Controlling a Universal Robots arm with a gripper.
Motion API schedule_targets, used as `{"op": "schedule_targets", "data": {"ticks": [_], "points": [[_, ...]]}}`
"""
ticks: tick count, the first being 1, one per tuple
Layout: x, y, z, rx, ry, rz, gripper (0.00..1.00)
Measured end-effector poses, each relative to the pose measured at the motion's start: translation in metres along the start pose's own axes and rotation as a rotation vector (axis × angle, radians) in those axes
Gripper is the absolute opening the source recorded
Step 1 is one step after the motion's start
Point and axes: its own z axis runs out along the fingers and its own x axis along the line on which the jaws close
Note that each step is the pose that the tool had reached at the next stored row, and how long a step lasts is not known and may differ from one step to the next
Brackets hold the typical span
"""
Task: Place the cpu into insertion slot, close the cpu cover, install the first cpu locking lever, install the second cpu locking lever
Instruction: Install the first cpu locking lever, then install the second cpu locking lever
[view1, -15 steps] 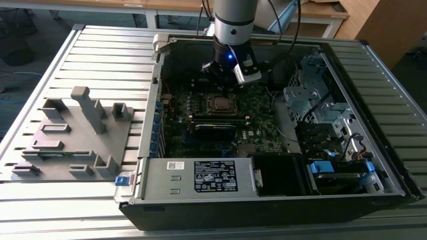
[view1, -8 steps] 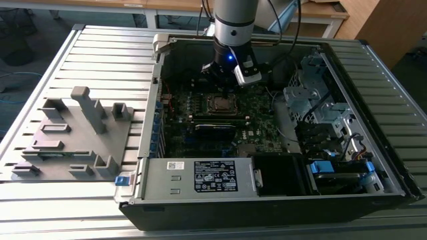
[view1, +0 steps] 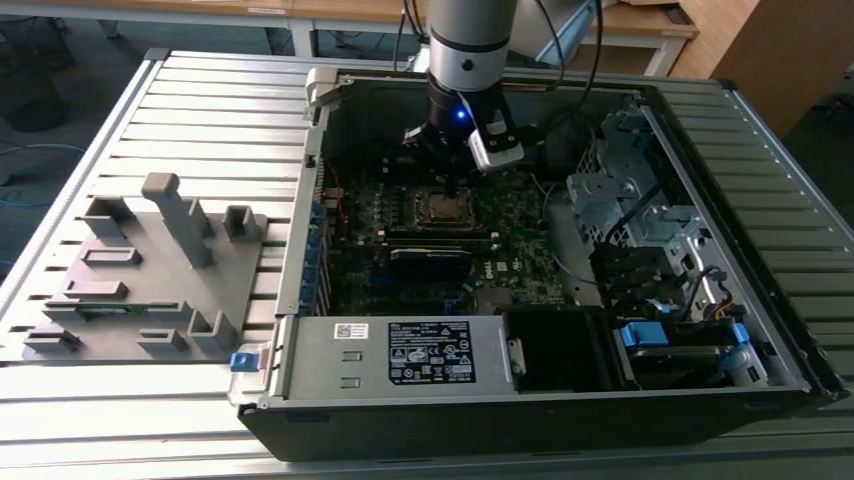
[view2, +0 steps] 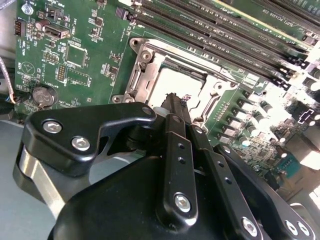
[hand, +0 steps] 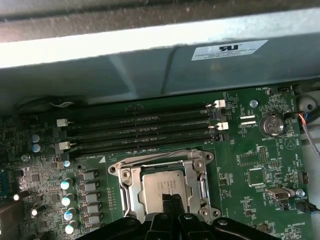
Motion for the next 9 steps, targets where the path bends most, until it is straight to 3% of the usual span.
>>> {"op": "schedule_targets", "data": {"ticks": [9], "points": [[-0.0001,0.0001,-0.0038,0.0002,0.0001,0.0,0.1]]}}
